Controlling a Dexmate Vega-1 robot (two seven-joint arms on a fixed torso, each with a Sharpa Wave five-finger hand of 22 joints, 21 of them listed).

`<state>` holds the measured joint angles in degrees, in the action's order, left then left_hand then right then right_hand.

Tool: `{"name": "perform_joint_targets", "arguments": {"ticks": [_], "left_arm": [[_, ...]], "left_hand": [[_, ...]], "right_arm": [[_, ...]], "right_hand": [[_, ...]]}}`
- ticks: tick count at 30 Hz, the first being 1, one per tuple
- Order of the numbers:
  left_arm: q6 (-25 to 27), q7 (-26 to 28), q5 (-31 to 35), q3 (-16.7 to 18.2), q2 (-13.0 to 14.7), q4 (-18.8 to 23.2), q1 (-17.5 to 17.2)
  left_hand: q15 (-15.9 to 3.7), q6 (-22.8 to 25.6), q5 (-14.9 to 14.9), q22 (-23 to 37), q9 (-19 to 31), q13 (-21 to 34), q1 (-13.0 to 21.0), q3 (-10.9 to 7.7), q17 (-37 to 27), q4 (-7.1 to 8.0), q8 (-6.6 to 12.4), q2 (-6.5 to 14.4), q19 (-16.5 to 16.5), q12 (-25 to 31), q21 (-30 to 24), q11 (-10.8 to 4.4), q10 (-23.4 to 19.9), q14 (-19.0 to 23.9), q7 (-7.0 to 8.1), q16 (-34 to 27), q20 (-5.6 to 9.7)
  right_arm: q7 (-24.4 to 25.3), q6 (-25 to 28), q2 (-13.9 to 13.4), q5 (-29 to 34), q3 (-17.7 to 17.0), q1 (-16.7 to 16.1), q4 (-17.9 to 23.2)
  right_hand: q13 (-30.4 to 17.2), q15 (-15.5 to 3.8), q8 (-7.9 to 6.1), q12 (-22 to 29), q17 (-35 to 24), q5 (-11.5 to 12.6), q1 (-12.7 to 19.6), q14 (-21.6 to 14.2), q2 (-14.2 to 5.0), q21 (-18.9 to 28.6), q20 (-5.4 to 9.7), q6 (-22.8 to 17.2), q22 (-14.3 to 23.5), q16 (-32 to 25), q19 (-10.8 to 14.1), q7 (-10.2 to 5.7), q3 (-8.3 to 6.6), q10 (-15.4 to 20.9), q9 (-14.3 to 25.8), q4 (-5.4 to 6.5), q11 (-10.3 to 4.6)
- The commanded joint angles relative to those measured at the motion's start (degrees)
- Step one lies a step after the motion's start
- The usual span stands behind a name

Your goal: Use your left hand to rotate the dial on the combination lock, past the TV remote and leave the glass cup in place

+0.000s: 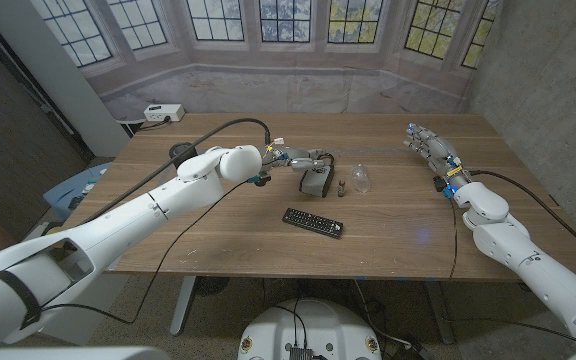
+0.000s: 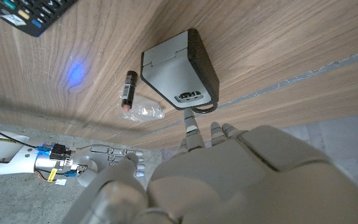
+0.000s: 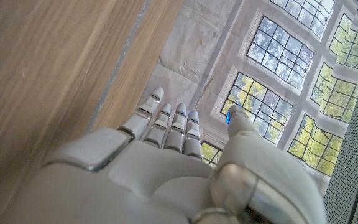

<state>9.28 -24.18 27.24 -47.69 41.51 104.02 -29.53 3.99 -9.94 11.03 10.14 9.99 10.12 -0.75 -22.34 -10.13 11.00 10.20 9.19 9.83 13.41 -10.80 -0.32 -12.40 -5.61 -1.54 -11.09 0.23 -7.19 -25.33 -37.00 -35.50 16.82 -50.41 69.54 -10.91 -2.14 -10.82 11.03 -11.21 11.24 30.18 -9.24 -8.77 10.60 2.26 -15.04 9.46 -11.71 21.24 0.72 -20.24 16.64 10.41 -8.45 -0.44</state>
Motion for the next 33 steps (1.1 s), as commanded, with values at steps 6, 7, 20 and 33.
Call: {"name": "perform_joint_targets", "arguments": {"ticks": [6,7,20,33], "left_arm": [[1.4,-1.8,6.7,-2.6,-1.7,-0.6,2.2],[1.2,-1.8,6.8,-2.7,-1.8,-0.7,2.3],[0.6,-3.0,8.3,-3.2,-3.0,-1.5,3.2],[0.7,-4.9,10.6,-4.0,-3.2,-1.0,3.8]], "left_hand": [[0.01,-1.1,0.3,0.1,0.1,0.1,0.0,0.42,0.0,0.08,0.27,0.3,4.2,0.4,0.0,-0.38,-1.7,0.4,0.1,-0.1,0.25],[0.01,-1.1,0.3,0.1,0.1,0.1,0.0,0.44,0.0,0.08,0.26,0.3,4.2,0.3,0.0,-0.37,-1.7,0.4,0.13,-0.1,0.28],[-0.37,-1.4,0.3,0.1,0.1,0.1,0.0,0.93,0.0,0.09,0.28,0.3,4.6,0.5,-0.1,-0.9,-4.2,1.3,0.35,-0.4,0.29],[-0.7,-1.8,0.3,0.1,0.1,0.2,0.0,1.41,0.0,0.09,0.27,0.3,4.7,0.9,-0.3,-1.95,-7.6,2.9,0.92,-0.7,0.25]], "right_arm": [[-0.6,-0.4,0.5,-0.2,0.1,0.4,-1.5],[-0.7,-0.4,0.6,-0.3,0.2,0.5,-1.6],[-1.2,-1.2,1.0,-0.6,0.1,0.9,-3.1],[-1.6,-2.0,1.2,-0.9,-0.1,0.8,-3.8]], "right_hand": [[-0.1,-0.93,-0.17,0.1,-0.2,0.3,0.8,0.0,0.01,0.3,0.82,-0.3,0.2,-0.2,0.6,0.15,-0.1,0.2,0.1,-0.26,0.36],[-0.1,-0.93,-0.18,0.1,-0.2,0.3,0.8,0.1,0.01,0.3,0.84,-0.4,0.2,-0.2,0.6,0.15,-0.09,0.2,0.1,-0.26,0.31],[-0.1,-0.93,-0.18,0.1,-0.2,0.3,0.8,0.1,0.0,0.3,0.79,-0.4,0.2,-0.3,0.6,0.17,-0.06,0.3,0.1,-0.23,0.5],[-0.1,-0.9,-0.18,0.1,-0.2,0.3,0.9,0.1,0.01,0.3,0.78,-0.4,0.2,-0.3,0.6,0.15,-0.01,0.2,0.1,-0.19,0.46]]}}
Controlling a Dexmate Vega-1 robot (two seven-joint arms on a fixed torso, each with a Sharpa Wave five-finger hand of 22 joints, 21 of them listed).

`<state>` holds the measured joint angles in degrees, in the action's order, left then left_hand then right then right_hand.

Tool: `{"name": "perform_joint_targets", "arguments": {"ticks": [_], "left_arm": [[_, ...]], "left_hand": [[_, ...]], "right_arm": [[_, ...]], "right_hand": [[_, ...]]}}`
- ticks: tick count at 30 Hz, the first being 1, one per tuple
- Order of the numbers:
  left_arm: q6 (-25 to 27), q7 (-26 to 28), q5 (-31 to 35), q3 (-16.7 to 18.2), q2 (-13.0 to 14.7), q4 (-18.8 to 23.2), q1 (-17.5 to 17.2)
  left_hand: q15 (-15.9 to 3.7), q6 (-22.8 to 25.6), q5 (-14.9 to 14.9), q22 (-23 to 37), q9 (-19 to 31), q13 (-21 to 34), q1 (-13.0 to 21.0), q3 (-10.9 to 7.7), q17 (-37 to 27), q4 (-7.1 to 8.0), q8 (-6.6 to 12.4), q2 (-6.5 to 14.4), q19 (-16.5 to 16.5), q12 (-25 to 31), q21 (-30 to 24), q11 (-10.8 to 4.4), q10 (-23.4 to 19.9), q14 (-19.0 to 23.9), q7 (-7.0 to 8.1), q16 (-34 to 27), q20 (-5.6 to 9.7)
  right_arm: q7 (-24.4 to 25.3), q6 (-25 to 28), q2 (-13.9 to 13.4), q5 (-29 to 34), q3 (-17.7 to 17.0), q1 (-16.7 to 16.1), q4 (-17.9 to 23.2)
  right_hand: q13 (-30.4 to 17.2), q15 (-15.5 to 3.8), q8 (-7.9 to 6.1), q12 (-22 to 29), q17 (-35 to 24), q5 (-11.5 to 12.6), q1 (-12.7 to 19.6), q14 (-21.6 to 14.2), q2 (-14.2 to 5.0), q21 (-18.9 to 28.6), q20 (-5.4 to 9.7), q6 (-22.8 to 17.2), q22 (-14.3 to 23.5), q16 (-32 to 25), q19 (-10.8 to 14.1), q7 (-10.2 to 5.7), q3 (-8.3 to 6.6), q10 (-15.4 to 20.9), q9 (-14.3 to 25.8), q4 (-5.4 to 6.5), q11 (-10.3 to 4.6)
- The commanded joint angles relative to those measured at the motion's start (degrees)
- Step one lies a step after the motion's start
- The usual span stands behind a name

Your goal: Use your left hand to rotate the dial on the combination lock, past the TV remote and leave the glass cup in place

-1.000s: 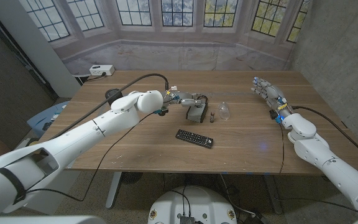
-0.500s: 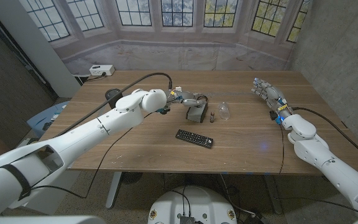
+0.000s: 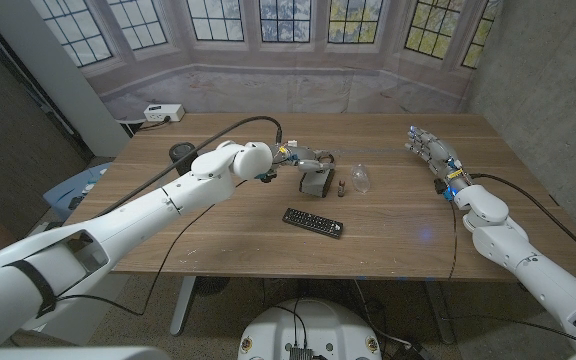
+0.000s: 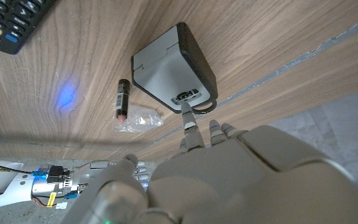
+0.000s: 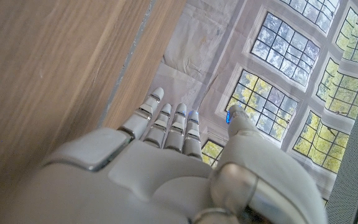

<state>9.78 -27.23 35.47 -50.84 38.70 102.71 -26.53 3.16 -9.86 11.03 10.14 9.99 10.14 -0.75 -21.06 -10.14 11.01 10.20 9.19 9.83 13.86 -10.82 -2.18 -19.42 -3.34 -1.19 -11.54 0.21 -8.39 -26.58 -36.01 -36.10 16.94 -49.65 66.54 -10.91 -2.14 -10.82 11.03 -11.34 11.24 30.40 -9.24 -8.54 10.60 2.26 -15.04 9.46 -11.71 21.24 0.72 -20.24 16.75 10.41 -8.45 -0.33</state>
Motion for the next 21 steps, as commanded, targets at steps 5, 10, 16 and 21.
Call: {"name": "perform_joint_targets", "arguments": {"ticks": [5,10,16,21], "left_arm": [[-0.2,-2.4,3.8,-1.2,-0.3,0.3,1.2],[-0.3,-2.3,4.7,-1.1,-0.5,0.0,1.3],[-0.6,-2.1,5.4,-1.2,-1.1,-0.7,1.5],[-1.1,-1.9,5.7,-1.1,-1.4,-1.2,1.7]], "left_hand": [[0.07,-1.9,0.3,0.1,0.1,0.2,0.0,0.24,0.1,0.1,0.28,0.3,4.7,0.1,-0.3,-0.2,-0.4,0.6,0.58,-0.2,0.23],[0.05,-1.9,0.3,0.1,0.1,0.2,0.0,0.33,0.1,0.1,0.3,0.3,4.7,-0.1,-0.3,-0.3,-0.3,0.6,0.58,-0.1,0.32],[0.18,-1.9,0.3,0.1,0.1,0.2,0.0,0.49,0.1,0.06,0.34,0.2,4.8,-0.4,-0.3,-0.2,-0.1,0.5,0.64,0.0,0.32],[0.13,-1.8,0.3,0.1,0.1,0.2,0.0,0.59,0.1,0.02,0.36,0.2,4.7,-0.5,-0.4,-0.08,-0.1,0.6,0.68,0.0,0.31]], "right_arm": [[-0.9,-1.1,0.4,-0.5,-0.2,0.3,-1.3],[-1.2,-1.3,0.5,-0.5,-0.1,0.5,-1.8],[-1.1,-1.4,0.4,-0.5,-0.2,0.4,-1.9],[-1.1,-1.5,0.4,-0.6,-0.3,0.1,-1.9]], "right_hand": [[-0.1,-0.89,-0.15,0.1,-0.1,0.3,0.6,0.1,-0.23,0.3,0.77,-0.4,0.2,-0.3,0.6,0.17,0.01,0.2,0.1,-0.17,0.54],[-0.1,-0.91,-0.16,0.1,-0.1,0.3,0.7,0.1,-0.22,0.3,0.79,-0.4,0.2,-0.3,0.6,0.23,0.02,0.1,0.1,-0.16,0.53],[-0.1,-0.89,-0.15,0.1,-0.1,0.3,0.7,0.1,-0.23,0.3,0.77,-0.4,0.2,-0.3,0.6,0.23,0.05,0.1,0.1,-0.14,0.53],[-0.1,-0.9,-0.16,0.1,-0.1,0.3,0.7,0.1,-0.22,0.3,0.75,-0.5,0.2,-0.3,0.6,0.21,0.06,0.1,0.1,-0.14,0.29]]}}
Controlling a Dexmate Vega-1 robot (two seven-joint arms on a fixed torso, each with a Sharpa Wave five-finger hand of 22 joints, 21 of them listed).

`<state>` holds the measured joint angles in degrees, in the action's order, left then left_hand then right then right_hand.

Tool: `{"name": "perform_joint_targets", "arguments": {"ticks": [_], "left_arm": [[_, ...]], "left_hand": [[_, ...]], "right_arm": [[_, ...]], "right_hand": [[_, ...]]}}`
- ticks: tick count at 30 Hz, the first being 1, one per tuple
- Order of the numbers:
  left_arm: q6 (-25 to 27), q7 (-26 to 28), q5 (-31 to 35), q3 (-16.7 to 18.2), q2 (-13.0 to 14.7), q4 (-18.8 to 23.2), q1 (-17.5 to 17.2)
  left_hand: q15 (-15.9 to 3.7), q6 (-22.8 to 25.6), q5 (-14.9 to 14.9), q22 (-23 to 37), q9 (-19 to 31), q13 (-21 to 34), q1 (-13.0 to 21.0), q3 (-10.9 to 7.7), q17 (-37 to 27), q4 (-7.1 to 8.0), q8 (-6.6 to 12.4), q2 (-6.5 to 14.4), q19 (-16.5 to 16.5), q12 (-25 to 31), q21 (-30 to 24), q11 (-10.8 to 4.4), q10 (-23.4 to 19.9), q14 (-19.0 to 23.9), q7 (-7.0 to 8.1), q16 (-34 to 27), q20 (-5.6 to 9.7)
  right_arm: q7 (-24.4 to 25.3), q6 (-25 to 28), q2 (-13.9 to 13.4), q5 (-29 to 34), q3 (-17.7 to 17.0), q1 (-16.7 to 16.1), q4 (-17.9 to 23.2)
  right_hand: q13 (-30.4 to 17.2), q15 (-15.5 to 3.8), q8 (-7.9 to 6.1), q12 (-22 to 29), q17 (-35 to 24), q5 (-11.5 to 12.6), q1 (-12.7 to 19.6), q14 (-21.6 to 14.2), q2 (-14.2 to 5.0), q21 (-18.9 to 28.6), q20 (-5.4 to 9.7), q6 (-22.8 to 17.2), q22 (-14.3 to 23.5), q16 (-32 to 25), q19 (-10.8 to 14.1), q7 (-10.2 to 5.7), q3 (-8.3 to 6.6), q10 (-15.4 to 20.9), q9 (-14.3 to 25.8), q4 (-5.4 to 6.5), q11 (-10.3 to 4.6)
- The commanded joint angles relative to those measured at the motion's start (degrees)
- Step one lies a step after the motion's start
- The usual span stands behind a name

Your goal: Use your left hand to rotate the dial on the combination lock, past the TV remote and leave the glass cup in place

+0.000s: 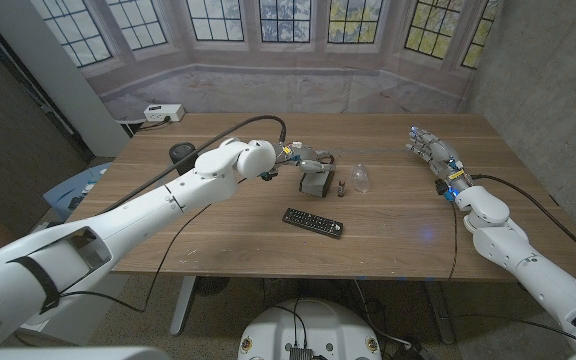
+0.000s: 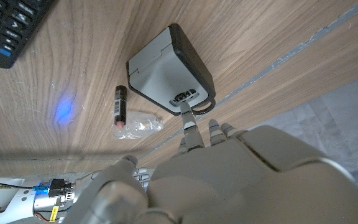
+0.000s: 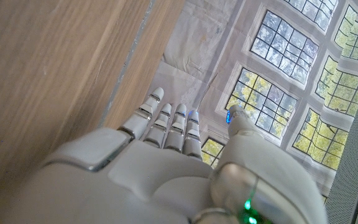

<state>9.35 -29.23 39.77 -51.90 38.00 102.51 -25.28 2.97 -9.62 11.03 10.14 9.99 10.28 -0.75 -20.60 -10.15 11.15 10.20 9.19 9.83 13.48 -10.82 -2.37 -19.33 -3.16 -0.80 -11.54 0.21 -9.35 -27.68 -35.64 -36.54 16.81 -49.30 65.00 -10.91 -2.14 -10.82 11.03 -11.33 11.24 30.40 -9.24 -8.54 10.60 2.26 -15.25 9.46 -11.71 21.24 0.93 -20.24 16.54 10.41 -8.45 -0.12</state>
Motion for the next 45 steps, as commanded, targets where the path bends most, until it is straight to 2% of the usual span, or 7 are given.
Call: {"name": "perform_joint_targets", "arguments": {"ticks": [1,11,14,15,21,27,45], "left_arm": [[-0.7,0.1,1.3,0.0,-0.8,-1.1,0.5],[0.1,-0.2,2.2,-0.4,-1.3,-0.8,0.2],[0.3,0.0,2.5,-0.4,-1.4,-0.7,0.0],[0.4,-0.1,2.7,-0.5,-1.4,-0.6,0.0],[0.8,0.0,2.9,-0.5,-1.7,-0.8,-0.2],[0.9,0.0,2.9,-0.5,-1.7,-1.0,-0.1],[-0.7,0.5,2.1,-1.1,-2.3,-3.9,0.8]], "left_hand": [[0.32,-2.1,0.3,0.1,0.1,0.1,0.0,0.15,0.1,-0.13,0.36,0.2,4.6,-0.1,-0.4,0.1,-0.2,0.5,0.29,0.0,0.33],[0.28,-2.0,0.3,0.1,0.1,0.1,0.0,0.31,0.1,-0.19,0.39,0.1,4.3,-0.3,-0.5,0.08,-0.4,0.6,0.47,0.0,0.33],[0.29,-2.0,0.3,0.0,0.1,0.1,0.1,0.35,0.1,-0.21,0.42,0.1,4.2,-0.4,-0.6,0.03,-0.3,0.7,0.5,0.0,0.28],[0.29,-1.9,0.3,0.0,0.1,0.1,0.1,0.36,0.1,-0.21,0.43,0.1,4.2,-0.5,-0.6,0.06,-0.3,0.7,0.49,0.0,0.26],[0.44,-1.9,0.3,0.0,0.1,0.1,0.1,0.46,0.1,-0.27,0.44,0.0,4.0,-0.6,-0.6,0.16,-0.3,0.8,0.65,0.1,0.23],[0.5,-1.9,0.4,0.0,0.1,0.1,0.2,0.54,0.1,-0.31,0.45,0.0,3.9,-0.8,-0.6,-0.06,-0.4,1.0,0.69,0.1,0.2],[0.59,-1.8,0.4,0.0,0.1,0.1,0.3,0.74,0.2,-0.39,0.46,0.0,3.5,-1.1,-0.7,0.04,-0.5,1.4,0.75,0.1,0.21]], "right_arm": [[-0.1,-0.4,0.0,-0.2,-0.2,-0.3,-0.3],[-0.1,-1.0,-0.3,-0.8,-0.8,-1.3,0.1],[-0.1,-1.1,-0.5,-0.9,-1.0,-1.6,0.3],[-0.1,-1.1,-0.5,-0.9,-1.0,-1.7,0.4],[-0.2,-1.4,-0.5,-1.0,-1.2,-1.9,0.5],[-0.2,-1.6,-0.5,-1.0,-1.3,-1.8,0.5],[0.5,-1.5,-0.2,-0.7,-1.1,-2.2,0.7]], "right_hand": [[-0.1,-0.91,-0.17,0.1,-0.1,0.3,0.7,0.1,-0.22,0.3,0.74,-0.3,0.2,-0.3,0.6,0.0,0.06,0.4,0.1,-0.14,0.02],[-0.1,-0.92,-0.15,0.2,-0.1,0.3,0.7,0.1,-0.24,0.3,0.77,-0.3,0.2,-0.3,0.6,0.01,0.09,0.4,0.1,-0.12,0.37],[-0.1,-0.9,-0.15,0.1,-0.1,0.3,0.7,0.1,-0.23,0.3,0.73,-0.3,0.2,-0.3,0.6,0.02,0.11,0.4,0.1,-0.12,0.06],[-0.1,-0.95,-0.17,0.1,-0.1,0.3,0.7,0.1,-0.21,0.3,0.73,-0.3,0.2,-0.3,0.5,-0.05,0.12,0.4,0.1,-0.12,0.54],[-0.1,-0.92,-0.13,0.1,-0.1,0.3,0.8,0.1,-0.22,0.3,0.76,-0.3,0.2,-0.3,0.6,-0.03,0.15,0.3,0.1,-0.11,0.05],[-0.1,-0.91,-0.13,0.1,-0.1,0.3,0.8,0.1,-0.22,0.3,0.81,-0.3,0.2,-0.3,0.6,0.0,0.17,0.4,0.1,-0.1,0.2],[-0.1,-0.91,-0.13,0.2,-0.1,0.3,0.8,0.1,-0.22,0.3,0.82,-0.3,0.2,-0.3,0.6,-0.05,0.22,0.4,0.1,-0.09,0.09]]}}
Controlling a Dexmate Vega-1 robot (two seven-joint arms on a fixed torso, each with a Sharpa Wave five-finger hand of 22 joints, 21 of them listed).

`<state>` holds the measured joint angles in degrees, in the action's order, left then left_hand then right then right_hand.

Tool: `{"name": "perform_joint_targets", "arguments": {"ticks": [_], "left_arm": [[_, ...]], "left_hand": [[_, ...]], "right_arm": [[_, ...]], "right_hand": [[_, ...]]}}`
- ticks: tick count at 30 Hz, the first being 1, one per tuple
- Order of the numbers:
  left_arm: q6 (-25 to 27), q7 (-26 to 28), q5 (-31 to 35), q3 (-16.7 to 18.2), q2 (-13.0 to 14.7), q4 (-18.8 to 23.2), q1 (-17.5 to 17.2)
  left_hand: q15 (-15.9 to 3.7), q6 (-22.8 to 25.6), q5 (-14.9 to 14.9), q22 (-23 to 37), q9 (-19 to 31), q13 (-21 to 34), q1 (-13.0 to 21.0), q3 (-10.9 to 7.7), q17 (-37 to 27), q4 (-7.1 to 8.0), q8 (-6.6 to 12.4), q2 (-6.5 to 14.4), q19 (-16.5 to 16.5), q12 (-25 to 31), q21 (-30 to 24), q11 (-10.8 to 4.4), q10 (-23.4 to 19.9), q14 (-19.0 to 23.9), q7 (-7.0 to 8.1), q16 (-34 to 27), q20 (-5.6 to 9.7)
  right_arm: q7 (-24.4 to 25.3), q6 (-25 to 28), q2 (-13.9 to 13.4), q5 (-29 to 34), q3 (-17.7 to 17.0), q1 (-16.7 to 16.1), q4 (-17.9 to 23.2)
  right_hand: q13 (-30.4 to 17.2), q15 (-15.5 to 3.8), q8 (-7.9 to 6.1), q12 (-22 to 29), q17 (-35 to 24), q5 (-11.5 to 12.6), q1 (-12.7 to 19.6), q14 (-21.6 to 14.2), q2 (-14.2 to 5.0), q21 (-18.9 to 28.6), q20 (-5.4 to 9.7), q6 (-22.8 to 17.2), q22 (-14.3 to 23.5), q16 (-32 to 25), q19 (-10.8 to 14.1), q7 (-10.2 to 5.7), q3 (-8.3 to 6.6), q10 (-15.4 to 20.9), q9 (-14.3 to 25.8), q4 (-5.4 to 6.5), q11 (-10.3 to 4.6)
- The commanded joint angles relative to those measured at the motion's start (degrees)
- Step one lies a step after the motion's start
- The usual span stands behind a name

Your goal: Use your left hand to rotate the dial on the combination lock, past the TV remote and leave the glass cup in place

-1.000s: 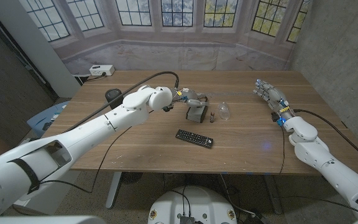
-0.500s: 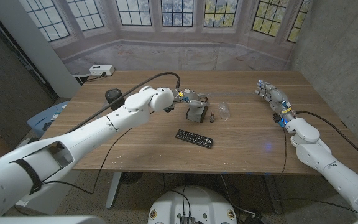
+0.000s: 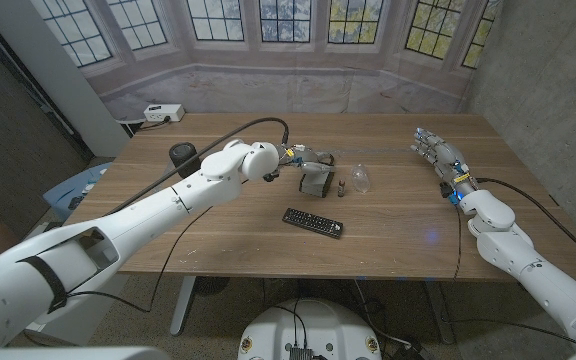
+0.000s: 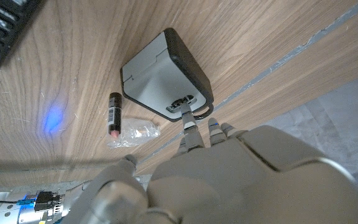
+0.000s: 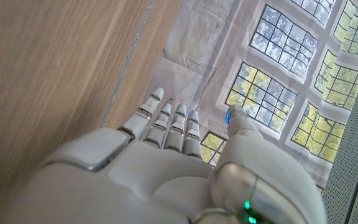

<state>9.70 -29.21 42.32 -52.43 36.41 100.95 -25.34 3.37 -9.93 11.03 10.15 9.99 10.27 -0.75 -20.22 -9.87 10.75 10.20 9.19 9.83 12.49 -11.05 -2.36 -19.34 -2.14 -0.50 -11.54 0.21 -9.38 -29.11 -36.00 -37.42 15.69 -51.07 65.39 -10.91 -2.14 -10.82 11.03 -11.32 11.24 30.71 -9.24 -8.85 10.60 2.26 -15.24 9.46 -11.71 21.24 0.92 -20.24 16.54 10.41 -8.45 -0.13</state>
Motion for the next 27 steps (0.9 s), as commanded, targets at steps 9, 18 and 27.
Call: {"name": "perform_joint_targets", "arguments": {"ticks": [9,18,27], "left_arm": [[-1.2,0.5,-0.3,-1.2,-1.6,-3.2,1.6],[-0.8,0.1,-0.4,-1.6,-2.0,-3.3,1.9],[-0.6,0.0,-0.6,-1.9,-2.1,-3.7,2.0]], "left_hand": [[0.23,-1.5,0.4,-0.1,0.1,0.2,0.3,0.44,-0.1,-0.01,0.46,0.0,3.4,-0.2,-0.5,0.08,-0.5,0.4,0.49,0.2,0.13],[0.34,-1.4,0.4,-0.1,0.1,0.2,0.3,0.51,-0.1,-0.05,0.47,0.0,3.3,-0.3,-0.5,-0.21,-0.7,0.6,0.5,0.3,0.12],[0.38,-1.5,0.4,-0.1,0.1,0.2,0.4,0.57,-0.1,-0.07,0.45,0.0,3.1,-0.5,-0.5,-0.2,-0.6,0.8,0.52,0.3,0.04]], "right_arm": [[0.3,-0.3,-0.1,0.0,-0.2,-0.7,0.2],[-0.4,-0.8,0.2,-0.3,-0.3,-0.3,-0.7],[-0.4,-1.0,0.3,-0.5,-0.4,-0.6,-0.9]], "right_hand": [[-0.1,-0.94,-0.12,0.1,-0.1,0.3,0.6,0.1,0.08,0.3,0.84,-0.3,0.2,-0.3,0.6,-0.06,0.25,0.4,0.1,-0.08,0.24],[-0.1,-0.94,-0.11,0.1,-0.1,0.3,0.6,0.1,0.08,0.3,0.85,-0.3,0.2,-0.3,0.6,-0.06,0.27,0.4,0.1,-0.08,-0.01],[-0.1,-0.95,-0.12,0.2,-0.1,0.3,0.6,0.1,0.07,0.3,0.84,-0.3,0.2,-0.3,0.6,-0.07,0.3,0.4,0.1,-0.06,0.11]]}}
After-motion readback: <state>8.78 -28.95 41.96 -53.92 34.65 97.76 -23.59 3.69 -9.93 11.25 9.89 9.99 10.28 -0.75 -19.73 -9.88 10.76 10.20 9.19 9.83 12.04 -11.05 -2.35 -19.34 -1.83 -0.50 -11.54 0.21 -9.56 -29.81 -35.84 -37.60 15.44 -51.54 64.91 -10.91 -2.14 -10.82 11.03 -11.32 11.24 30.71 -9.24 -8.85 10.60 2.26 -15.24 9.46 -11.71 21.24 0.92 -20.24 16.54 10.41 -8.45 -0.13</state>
